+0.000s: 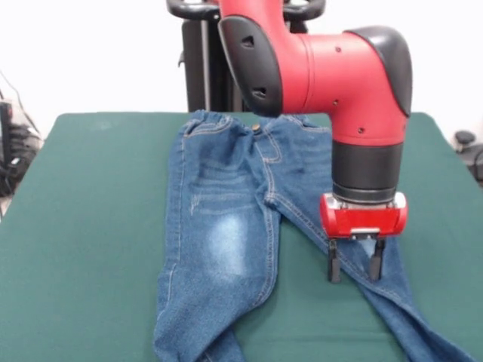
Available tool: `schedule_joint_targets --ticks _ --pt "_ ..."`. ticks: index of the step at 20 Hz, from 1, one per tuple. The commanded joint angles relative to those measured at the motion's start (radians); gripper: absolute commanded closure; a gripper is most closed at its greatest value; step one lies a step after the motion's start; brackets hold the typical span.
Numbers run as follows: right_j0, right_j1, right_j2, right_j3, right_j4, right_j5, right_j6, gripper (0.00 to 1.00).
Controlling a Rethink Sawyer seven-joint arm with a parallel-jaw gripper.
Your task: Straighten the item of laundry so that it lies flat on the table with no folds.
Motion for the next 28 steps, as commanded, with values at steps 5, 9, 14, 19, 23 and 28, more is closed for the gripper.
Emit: schedule_joint_targets --ticks 5,9,14,19,23,28 --pt "0.056 0.143 0.024 -0.074 -0.028 -0.085 0.072 1.0" --pt "0.046 0.133 0.035 -0.055 -0.006 -0.057 0.081 1.0" --pt "0.027 0.134 0.057 -0.04 -0.002 -0.057 0.078 1.0" --pt "0.029 0.08 0.02 0.004 -0.002 -0.051 0.097 1.0" --pt "-0.096 -0.043 0.063 0.1 -0.042 0.015 -0.009 1.0" --pt "-0.293 -0.123 0.185 0.136 -0.081 0.137 -0.215 1.0"
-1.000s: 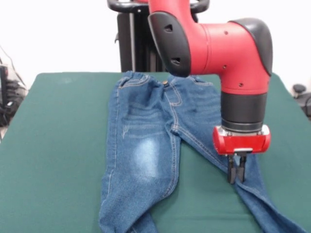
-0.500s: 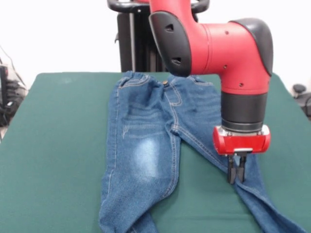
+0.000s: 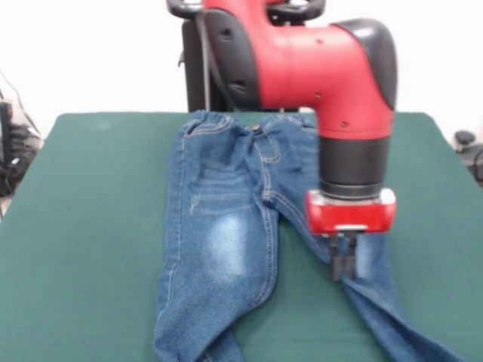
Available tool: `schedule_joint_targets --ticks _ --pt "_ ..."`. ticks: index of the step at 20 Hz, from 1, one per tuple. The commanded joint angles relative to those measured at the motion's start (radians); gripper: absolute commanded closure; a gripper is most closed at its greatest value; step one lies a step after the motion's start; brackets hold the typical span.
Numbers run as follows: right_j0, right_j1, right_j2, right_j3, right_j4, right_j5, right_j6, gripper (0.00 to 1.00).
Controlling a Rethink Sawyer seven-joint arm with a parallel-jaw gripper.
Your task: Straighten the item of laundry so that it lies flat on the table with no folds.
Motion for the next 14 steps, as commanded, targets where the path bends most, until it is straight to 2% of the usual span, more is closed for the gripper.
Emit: schedule_joint_targets --ticks 1,5,8,14 --pt "-0.24 -0.09 0.159 0.103 -0.091 0.148 -0.237 1.0" --pt "-0.339 -0.103 0.227 0.112 -0.134 0.188 -0.297 1.0" --pt "-0.385 -0.094 0.265 0.112 -0.17 0.191 -0.29 1.0" --pt "-0.397 -0.069 0.291 0.108 -0.227 0.177 -0.233 1.0"
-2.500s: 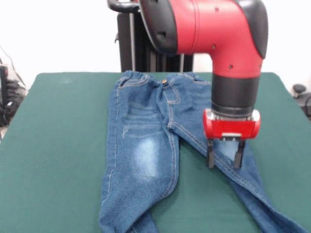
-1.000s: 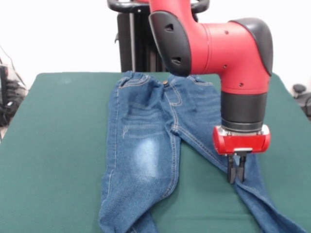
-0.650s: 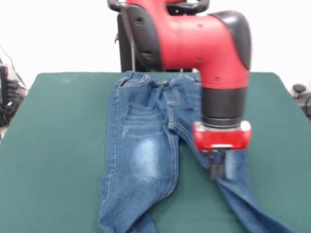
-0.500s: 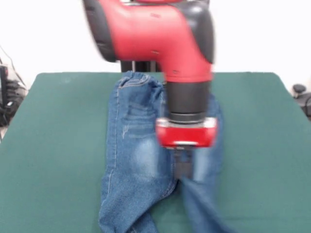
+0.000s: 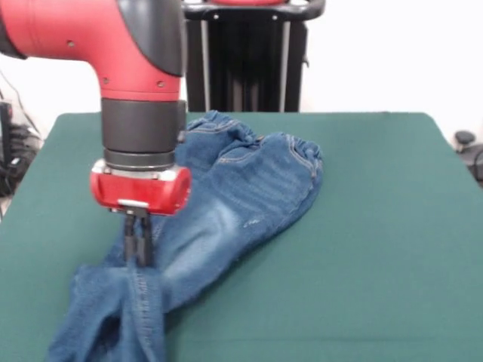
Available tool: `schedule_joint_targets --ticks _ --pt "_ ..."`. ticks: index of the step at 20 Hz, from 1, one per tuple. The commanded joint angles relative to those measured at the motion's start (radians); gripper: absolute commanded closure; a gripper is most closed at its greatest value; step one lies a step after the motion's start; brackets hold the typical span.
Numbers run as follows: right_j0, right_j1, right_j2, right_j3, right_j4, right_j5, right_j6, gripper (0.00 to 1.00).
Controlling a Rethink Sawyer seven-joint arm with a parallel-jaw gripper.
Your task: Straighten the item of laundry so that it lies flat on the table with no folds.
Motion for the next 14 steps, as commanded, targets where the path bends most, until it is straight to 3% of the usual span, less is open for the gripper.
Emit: schedule_joint_targets --ticks 1,2,3,14 --pt "0.027 0.035 0.149 0.074 -0.093 0.108 -0.231 1.0" --pt "0.039 0.03 0.138 0.068 -0.116 0.097 -0.225 1.0" --pt "0.039 0.028 0.139 0.069 -0.142 0.067 -0.202 0.0" --pt "-0.003 0.046 0.186 0.082 -0.131 0.089 -0.158 0.0"
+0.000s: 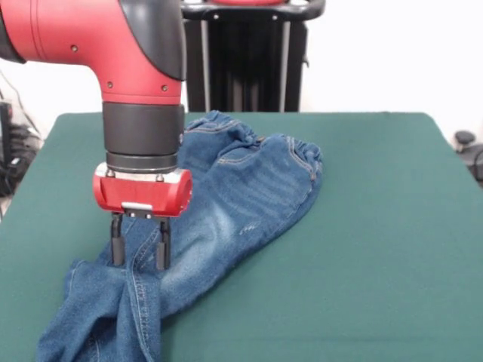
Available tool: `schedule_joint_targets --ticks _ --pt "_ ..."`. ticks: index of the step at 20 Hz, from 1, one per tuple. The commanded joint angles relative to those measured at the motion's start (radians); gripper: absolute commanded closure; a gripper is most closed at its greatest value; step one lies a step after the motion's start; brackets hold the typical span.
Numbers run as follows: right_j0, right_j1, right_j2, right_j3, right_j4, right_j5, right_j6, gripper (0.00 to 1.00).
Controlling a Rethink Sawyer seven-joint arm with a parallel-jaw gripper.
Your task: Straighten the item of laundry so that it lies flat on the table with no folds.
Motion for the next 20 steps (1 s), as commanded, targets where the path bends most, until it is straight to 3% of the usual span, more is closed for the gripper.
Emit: schedule_joint_targets --ticks 1,10,20 --pt "0.014 0.045 0.135 0.081 -0.03 0.09 -0.15 0.0" --pt "0.036 -0.016 0.113 0.138 0.027 0.191 -0.103 0.0" --pt "0.071 -0.112 0.082 0.213 0.066 0.223 -0.031 0.0"
